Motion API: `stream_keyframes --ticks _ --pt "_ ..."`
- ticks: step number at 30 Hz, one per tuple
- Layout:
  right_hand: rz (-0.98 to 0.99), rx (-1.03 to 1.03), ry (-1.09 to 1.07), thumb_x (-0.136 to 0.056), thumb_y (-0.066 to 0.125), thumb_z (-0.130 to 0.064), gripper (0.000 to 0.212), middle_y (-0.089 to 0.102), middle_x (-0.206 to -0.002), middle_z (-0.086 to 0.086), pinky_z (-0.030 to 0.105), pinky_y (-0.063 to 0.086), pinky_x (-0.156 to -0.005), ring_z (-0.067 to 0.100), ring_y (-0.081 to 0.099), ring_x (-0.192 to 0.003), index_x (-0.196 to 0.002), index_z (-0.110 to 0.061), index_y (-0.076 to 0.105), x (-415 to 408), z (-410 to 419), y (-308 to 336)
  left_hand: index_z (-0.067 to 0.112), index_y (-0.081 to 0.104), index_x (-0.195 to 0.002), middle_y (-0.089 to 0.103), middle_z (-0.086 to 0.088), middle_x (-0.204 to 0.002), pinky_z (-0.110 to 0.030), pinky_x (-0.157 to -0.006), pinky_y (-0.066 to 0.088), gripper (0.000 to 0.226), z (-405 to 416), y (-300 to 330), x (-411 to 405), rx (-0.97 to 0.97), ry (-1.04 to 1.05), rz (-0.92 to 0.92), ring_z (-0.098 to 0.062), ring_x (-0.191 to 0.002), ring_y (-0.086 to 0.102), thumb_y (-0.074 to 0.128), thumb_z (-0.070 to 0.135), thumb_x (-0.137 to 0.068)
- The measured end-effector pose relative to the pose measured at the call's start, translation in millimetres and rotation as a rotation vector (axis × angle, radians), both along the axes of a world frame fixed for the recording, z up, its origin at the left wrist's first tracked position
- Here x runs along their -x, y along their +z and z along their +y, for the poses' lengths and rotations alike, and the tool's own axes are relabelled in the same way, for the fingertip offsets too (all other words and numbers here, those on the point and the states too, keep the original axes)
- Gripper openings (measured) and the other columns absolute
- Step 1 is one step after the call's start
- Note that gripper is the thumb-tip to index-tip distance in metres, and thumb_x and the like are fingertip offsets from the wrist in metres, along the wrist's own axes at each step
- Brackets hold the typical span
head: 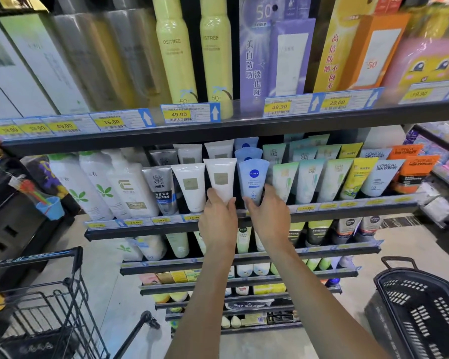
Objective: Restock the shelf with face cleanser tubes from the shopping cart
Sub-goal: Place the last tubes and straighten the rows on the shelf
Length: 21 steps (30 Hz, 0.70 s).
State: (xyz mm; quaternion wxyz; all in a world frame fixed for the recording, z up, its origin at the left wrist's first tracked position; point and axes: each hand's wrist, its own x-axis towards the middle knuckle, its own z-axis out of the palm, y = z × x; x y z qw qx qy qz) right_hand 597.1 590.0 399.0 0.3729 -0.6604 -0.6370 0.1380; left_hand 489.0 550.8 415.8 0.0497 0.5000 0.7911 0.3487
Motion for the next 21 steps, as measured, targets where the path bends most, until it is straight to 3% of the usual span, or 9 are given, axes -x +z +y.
stream_keyframes --ticks 7,21 --pt "-0.011 -0.010 0.014 -0.092 0.071 -0.049 0.046 0.073 -0.105 0.006 0.038 0.052 -0.068 0.032 0.069 -0.092 -0.119 -0.016 0.055 -2.0 3.4 -0.5 0.008 0.046 -0.130 0.065 -0.014 -0.117 -0.046 -0.073 0.053 0.044 3.1 0.4 2.5 -0.015 0.011 -0.011 -0.038 -0.099 0.068 0.061 0.036 -0.101" --pt "0.009 -0.008 0.032 -0.092 0.071 -0.048 0.045 0.073 -0.107 0.004 0.036 0.054 -0.066 0.028 0.070 -0.092 -0.120 -0.016 0.055 -3.5 -1.3 3.7 0.009 0.048 -0.111 0.066 -0.014 -0.107 -0.043 -0.067 0.048 0.039 0.7 -0.8 -1.8 -0.021 0.025 -0.019 -0.041 -0.092 0.068 0.066 0.040 -0.097"
